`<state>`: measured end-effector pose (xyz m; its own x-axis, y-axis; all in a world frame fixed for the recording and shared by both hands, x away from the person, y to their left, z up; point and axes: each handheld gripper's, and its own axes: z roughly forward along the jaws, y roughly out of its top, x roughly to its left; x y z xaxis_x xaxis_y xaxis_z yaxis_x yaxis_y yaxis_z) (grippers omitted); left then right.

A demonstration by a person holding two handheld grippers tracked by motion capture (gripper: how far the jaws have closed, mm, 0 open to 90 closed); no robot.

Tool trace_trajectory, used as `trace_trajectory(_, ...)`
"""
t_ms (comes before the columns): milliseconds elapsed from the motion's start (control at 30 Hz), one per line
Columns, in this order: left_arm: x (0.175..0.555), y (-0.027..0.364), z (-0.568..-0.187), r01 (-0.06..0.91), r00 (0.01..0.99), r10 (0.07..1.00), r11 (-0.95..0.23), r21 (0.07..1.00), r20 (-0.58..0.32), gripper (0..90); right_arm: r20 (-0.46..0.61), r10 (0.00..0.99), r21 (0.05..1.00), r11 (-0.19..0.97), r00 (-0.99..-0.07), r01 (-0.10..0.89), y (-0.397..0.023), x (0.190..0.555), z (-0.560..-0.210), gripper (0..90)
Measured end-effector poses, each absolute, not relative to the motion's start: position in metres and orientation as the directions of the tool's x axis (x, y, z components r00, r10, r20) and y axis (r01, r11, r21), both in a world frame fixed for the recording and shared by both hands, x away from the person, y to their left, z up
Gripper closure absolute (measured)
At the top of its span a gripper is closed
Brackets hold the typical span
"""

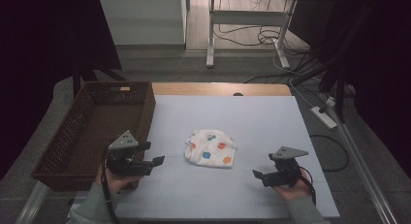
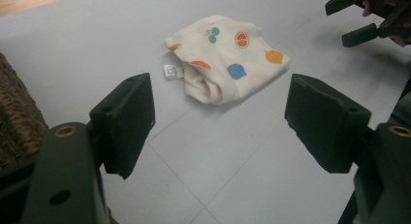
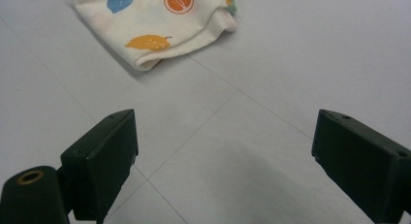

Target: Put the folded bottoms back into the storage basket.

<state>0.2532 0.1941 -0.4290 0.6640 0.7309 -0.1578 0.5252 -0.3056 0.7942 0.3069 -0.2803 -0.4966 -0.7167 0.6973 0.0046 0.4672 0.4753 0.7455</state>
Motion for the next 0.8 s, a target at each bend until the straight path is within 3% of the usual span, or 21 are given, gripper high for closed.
trace_trajectory(800, 0.268, 0.172, -0.427, 0.521, 0.688, 0.705, -0.316, 0.793, -0.171, 25.2, 0.006, 0.697, 0.741, 0.478, -0.717, 0.471, -0.28, 0.307, -0.497, 9.4)
